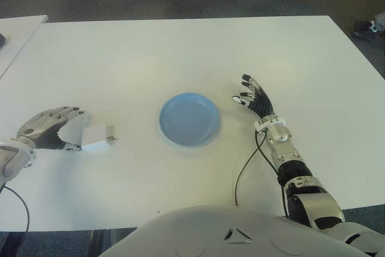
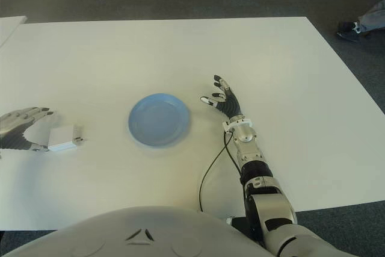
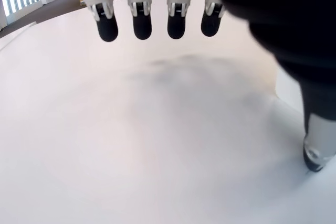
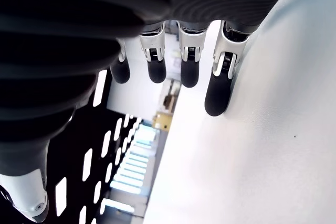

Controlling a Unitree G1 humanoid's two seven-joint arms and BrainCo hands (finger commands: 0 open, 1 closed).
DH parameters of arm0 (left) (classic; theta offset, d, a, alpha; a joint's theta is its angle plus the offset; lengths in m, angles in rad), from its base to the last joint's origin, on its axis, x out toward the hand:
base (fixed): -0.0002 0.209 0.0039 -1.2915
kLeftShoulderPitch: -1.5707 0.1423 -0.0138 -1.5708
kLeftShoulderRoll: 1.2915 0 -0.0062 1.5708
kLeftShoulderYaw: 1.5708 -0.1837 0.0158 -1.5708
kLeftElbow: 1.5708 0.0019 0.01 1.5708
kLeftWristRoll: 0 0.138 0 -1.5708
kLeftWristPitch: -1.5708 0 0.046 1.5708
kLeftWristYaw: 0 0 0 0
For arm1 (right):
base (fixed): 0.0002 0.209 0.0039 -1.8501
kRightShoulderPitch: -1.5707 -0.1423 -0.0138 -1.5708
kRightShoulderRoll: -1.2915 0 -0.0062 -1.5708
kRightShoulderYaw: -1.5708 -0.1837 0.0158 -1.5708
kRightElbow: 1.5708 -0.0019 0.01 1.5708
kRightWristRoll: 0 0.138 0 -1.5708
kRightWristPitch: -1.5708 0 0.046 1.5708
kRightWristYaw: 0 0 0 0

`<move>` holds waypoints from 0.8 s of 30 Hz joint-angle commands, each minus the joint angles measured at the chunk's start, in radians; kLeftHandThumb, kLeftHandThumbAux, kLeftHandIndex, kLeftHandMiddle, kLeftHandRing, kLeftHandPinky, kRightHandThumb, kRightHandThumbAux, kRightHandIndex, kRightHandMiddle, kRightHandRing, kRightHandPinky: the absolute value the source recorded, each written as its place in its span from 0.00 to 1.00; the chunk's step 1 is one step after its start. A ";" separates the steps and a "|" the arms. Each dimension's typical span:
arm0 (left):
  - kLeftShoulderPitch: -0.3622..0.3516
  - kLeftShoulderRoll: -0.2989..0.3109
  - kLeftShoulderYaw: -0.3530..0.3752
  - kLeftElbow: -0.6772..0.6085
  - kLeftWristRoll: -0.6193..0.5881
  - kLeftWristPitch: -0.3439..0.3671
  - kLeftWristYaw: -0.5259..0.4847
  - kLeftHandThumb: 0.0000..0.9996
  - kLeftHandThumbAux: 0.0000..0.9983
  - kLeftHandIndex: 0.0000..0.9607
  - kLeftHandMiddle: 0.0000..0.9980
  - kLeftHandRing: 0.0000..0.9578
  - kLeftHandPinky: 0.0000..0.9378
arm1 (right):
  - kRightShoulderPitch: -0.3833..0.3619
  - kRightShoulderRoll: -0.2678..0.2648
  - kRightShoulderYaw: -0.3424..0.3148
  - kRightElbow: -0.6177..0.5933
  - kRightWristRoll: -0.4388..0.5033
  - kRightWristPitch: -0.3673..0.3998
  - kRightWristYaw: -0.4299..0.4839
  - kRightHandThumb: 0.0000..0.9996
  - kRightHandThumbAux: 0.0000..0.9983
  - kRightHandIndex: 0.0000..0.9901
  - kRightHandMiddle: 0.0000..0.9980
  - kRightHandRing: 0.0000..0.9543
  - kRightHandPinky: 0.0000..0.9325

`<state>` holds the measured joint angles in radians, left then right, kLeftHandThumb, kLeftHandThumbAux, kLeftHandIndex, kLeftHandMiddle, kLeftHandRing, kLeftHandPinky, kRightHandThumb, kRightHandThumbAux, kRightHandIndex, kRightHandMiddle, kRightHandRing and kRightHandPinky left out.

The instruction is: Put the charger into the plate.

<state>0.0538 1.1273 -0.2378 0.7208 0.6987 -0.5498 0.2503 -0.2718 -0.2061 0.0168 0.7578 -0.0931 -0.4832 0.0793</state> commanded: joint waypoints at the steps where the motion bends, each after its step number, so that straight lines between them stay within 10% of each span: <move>1: 0.032 -0.047 -0.023 -0.017 -0.003 0.015 -0.047 0.11 0.64 0.00 0.00 0.00 0.01 | 0.040 -0.005 -0.003 0.035 -0.005 0.027 -0.002 0.16 0.64 0.00 0.04 0.08 0.17; 17: -0.045 0.177 0.010 0.112 0.037 -0.076 -0.008 0.52 0.37 0.00 0.00 0.00 0.01 | 0.046 -0.001 -0.002 0.028 -0.004 0.022 -0.006 0.15 0.63 0.00 0.04 0.09 0.17; 24: 0.103 0.278 0.156 0.018 -0.061 -0.108 0.057 0.58 0.29 0.00 0.00 0.00 0.04 | 0.045 0.001 0.002 0.025 -0.009 0.024 -0.009 0.14 0.62 0.00 0.04 0.09 0.17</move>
<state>0.0643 1.3652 -0.1535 0.8129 0.6886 -0.6262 0.2808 -0.2667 -0.2041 0.0177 0.7529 -0.0933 -0.4935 0.0691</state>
